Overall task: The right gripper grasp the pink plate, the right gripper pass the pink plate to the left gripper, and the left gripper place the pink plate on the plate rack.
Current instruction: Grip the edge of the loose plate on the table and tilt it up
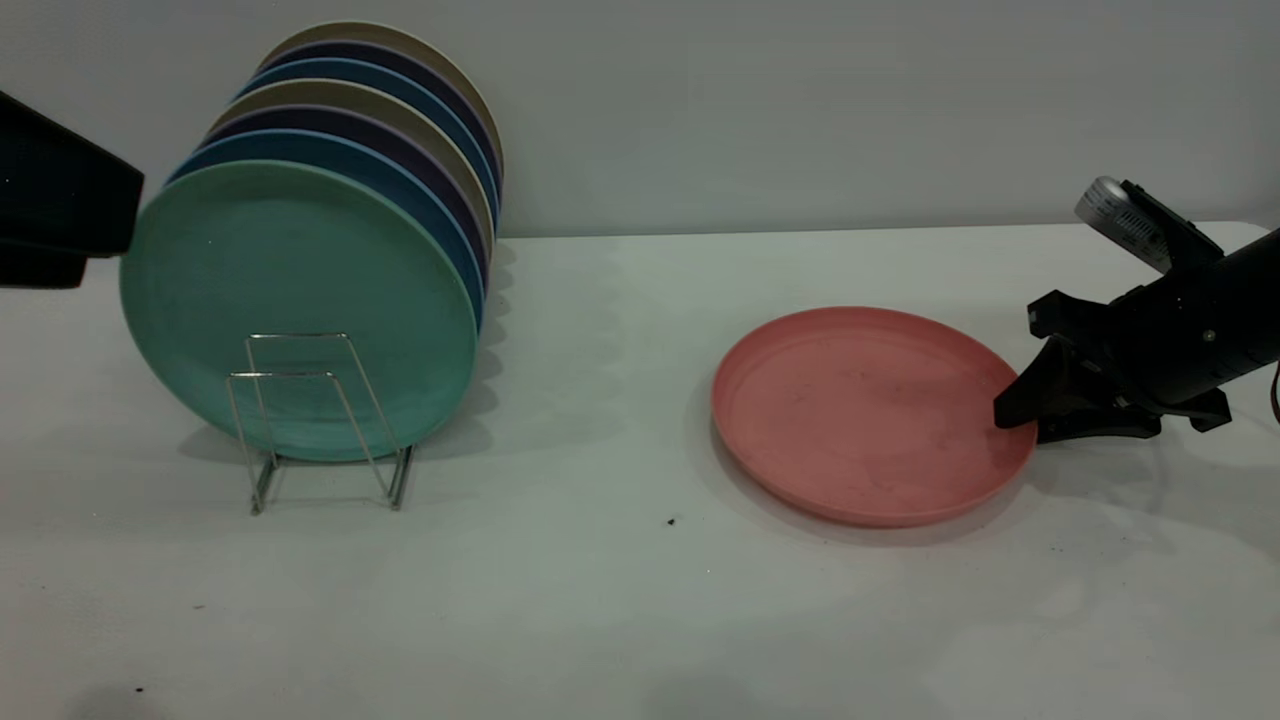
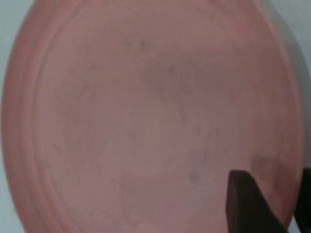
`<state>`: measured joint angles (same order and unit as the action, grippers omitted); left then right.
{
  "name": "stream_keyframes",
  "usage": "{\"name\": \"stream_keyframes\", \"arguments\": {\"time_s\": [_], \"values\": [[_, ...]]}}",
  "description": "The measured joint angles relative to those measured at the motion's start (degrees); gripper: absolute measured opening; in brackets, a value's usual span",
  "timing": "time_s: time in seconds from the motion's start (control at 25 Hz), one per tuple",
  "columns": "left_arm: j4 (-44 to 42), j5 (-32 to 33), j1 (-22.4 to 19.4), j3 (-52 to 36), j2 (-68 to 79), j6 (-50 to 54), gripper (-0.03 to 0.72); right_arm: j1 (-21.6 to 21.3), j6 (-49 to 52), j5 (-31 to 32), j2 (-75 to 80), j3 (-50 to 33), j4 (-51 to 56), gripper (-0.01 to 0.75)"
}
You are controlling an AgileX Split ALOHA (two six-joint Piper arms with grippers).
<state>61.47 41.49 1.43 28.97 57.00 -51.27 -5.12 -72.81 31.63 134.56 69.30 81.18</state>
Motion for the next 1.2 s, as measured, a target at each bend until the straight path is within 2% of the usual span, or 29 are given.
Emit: {"name": "stream_keyframes", "arguments": {"time_s": [0.76,0.88,1.08,1.2], "values": [[-0.05,0.78,0.0,0.0,0.0,0.0,0.446,2.34,-0.63,-3.37,0.0,0.0,2.0,0.247],[-0.05,0.83,0.0,0.0,0.0,0.0,0.446,2.34,-0.63,-3.5,0.09,0.0,2.01,0.203],[-0.05,1.22,0.0,0.0,0.0,-0.16,0.446,2.34,-0.57,-3.62,1.24,0.0,2.29,0.045],[-0.05,1.62,0.0,0.0,0.0,-0.16,0.446,2.29,-0.17,-3.25,1.63,0.06,2.66,0.01]]}}
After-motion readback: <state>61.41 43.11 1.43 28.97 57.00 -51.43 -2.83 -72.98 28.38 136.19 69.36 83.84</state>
